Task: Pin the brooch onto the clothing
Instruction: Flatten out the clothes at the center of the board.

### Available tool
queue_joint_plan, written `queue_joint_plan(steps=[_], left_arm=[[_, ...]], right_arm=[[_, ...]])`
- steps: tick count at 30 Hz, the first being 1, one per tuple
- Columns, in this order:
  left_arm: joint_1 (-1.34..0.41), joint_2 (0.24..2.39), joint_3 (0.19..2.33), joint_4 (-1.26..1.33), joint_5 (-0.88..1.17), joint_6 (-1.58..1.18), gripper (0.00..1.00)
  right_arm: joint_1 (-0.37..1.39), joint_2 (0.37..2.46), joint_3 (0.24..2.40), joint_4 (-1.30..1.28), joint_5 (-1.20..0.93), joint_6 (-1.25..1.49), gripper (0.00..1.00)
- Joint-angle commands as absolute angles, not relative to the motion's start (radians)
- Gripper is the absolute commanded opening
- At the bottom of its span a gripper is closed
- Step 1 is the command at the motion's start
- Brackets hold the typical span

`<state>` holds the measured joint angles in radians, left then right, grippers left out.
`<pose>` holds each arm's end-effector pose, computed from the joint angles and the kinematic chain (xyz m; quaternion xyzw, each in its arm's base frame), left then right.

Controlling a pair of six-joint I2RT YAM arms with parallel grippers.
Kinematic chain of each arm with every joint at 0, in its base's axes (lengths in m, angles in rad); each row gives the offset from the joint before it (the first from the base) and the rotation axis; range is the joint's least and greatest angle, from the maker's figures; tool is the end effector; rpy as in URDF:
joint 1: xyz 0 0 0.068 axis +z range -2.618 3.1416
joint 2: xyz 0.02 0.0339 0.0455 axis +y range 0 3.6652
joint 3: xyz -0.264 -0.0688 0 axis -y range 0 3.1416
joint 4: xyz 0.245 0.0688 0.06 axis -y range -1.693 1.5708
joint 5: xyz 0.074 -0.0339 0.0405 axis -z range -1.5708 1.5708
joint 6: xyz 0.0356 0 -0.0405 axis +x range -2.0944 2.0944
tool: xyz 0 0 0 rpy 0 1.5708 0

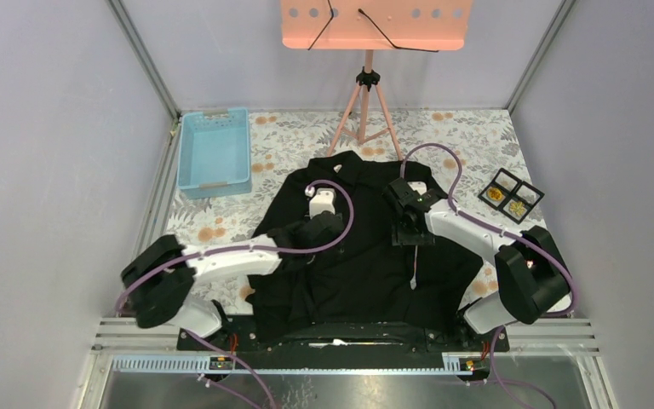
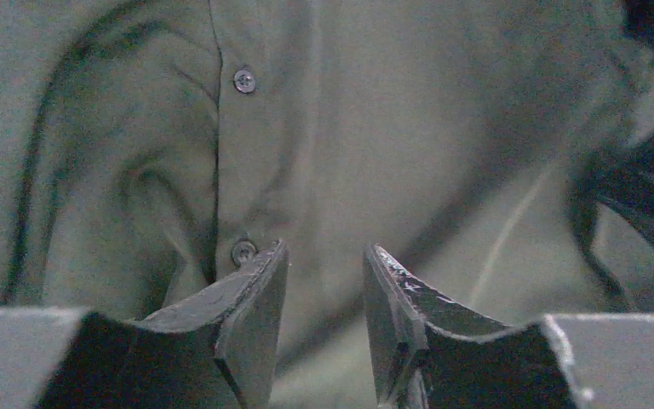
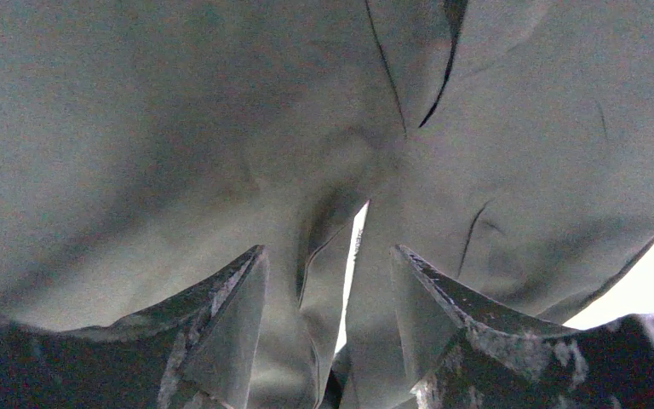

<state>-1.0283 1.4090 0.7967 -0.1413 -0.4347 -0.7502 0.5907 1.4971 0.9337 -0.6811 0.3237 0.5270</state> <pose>0.1625 -0.2406 0.2096 0.0393 0.8993 -0.1766 0.3981 0.2341 0.1434 0.1946 -0.0049 0.9742 -0.0498 0.2202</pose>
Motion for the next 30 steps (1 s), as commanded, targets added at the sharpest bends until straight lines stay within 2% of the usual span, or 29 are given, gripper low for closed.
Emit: queue_joint_plan(steps=[1, 6, 15, 22, 30], left_arm=[[-0.988, 1.528, 0.849, 0.024, -0.368, -0.725, 0.41], [-0.964, 1.596, 0.843, 0.068, -0.345, -0.71, 0.39], [-0.92, 1.599, 0.703, 0.129, -0.318, -0.782, 0.38], [-0.918, 1.566, 0.662, 0.135, -0.323, -0.795, 0.38], [-0.918, 1.55, 0.666, 0.114, -0.328, -0.779, 0.37]], right_arm=[[0.575, 1.498, 0.899, -0.66, 0.294, 0.518, 0.61], [0.531, 1.556, 0.9, -0.659, 0.238, 0.513, 0.61], [0.395, 1.575, 0.881, -0.68, 0.192, 0.479, 0.64], [0.333, 1.452, 0.862, -0.775, 0.318, 0.484, 0.66], [0.298, 1.333, 0.855, -0.816, 0.369, 0.492, 0.69]])
